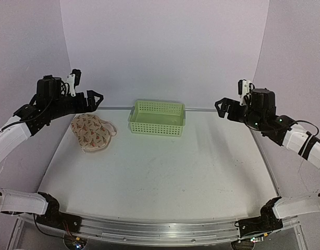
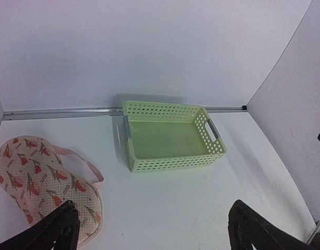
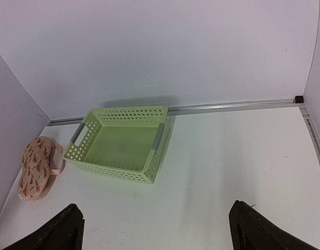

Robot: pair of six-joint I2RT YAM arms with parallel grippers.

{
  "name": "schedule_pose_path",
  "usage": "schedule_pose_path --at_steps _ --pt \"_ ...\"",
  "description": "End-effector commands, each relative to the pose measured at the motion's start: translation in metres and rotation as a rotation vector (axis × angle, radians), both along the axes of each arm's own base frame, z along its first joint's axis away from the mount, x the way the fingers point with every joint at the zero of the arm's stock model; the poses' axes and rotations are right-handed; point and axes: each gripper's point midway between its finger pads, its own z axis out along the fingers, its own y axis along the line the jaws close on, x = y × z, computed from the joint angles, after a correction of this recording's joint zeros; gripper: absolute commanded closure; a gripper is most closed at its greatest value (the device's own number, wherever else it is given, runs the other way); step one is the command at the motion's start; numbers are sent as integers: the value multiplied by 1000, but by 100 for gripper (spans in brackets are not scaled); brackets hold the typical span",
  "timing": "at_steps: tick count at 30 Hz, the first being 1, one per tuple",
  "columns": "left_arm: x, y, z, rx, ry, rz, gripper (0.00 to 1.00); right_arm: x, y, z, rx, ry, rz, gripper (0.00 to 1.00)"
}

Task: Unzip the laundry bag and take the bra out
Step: Pick up the laundry bag at the corner of the board.

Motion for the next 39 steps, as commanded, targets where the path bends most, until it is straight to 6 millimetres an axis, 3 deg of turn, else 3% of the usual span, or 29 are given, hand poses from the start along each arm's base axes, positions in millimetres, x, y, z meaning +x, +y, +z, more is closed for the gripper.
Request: schedule_pose_path --at_steps 1,8,15,25,30,33,39 --pt "3 11 1 -35 4 72 0 9 -5 18 45 -30 -62 2" --pt "15 30 -23 -55 67 223 0 9 9 -11 11 21 21 2" --pt "33 44 -64 -63 174 364 1 7 32 -29 41 58 134 2" --pt "64 70 -162 -96 433 525 3 7 39 -51 65 108 156 2" --pt "76 90 -202 -99 532 612 9 6 40 -58 64 116 163 2" --pt "77 100 -213 -93 550 656 10 5 41 -61 66 121 169 2" --pt "66 119 -217 -98 552 689 8 3 42 -65 65 127 185 2"
